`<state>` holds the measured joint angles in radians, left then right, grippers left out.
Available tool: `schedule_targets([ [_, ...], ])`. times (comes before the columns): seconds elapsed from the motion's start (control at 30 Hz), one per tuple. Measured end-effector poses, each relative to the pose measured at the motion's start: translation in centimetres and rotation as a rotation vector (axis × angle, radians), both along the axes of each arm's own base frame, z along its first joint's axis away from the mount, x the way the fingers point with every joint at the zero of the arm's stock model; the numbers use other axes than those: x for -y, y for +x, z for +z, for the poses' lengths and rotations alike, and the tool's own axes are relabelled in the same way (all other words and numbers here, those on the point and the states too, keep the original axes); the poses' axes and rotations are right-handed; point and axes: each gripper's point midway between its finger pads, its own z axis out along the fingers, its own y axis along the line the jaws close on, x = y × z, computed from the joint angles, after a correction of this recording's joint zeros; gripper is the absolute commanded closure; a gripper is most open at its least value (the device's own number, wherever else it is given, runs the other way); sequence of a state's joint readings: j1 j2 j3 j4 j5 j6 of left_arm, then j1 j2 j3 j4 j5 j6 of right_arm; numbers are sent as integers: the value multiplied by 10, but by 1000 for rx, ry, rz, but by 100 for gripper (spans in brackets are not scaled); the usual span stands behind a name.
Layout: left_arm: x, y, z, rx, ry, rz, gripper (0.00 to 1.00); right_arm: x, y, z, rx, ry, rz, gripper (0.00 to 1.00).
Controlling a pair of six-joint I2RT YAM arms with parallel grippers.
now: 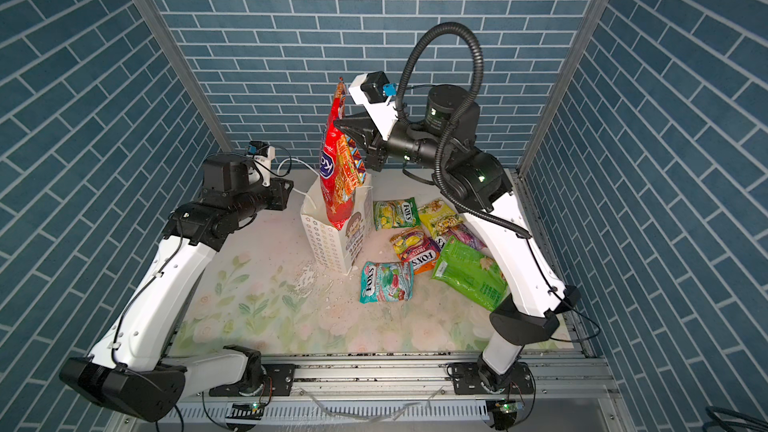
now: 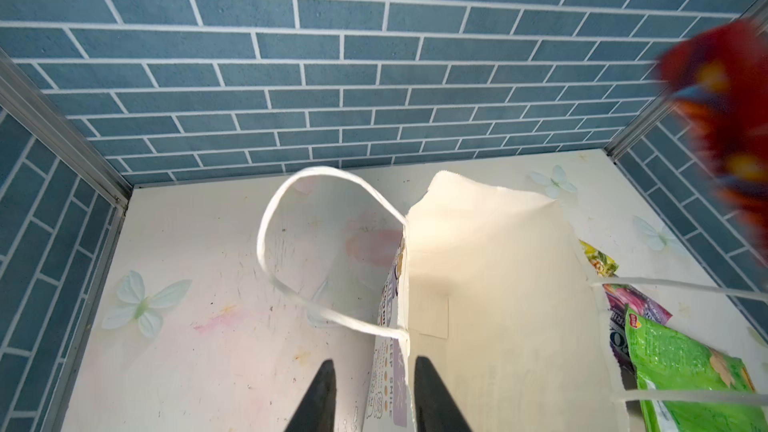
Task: Take the snacks out of the paper bag
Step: 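Raise the red packet out of the bag and swing it away from the bag, then carry the red packet back toward the snack pile beside the bag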
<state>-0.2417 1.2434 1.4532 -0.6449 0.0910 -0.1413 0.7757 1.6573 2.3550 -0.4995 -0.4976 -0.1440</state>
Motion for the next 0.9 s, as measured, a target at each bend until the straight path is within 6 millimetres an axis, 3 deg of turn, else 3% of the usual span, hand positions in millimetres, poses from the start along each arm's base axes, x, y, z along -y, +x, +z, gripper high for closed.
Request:
schedule_targets([
  [0.17, 0, -2, -18, -69, 17, -6, 60, 46, -23, 18, 65, 26, -108, 100],
  [0.4, 9, -2, -35, -133, 9, -48, 59, 100, -30, 13, 94, 25, -323, 100],
  [0.67, 20, 9, -56, -205, -11, -87, 54, 136, -5, -7, 64, -20, -569, 100],
  [0.9, 28, 17, -75, -262, -23, -107, 59, 154, 29, -52, -1, -151, -783, 100],
])
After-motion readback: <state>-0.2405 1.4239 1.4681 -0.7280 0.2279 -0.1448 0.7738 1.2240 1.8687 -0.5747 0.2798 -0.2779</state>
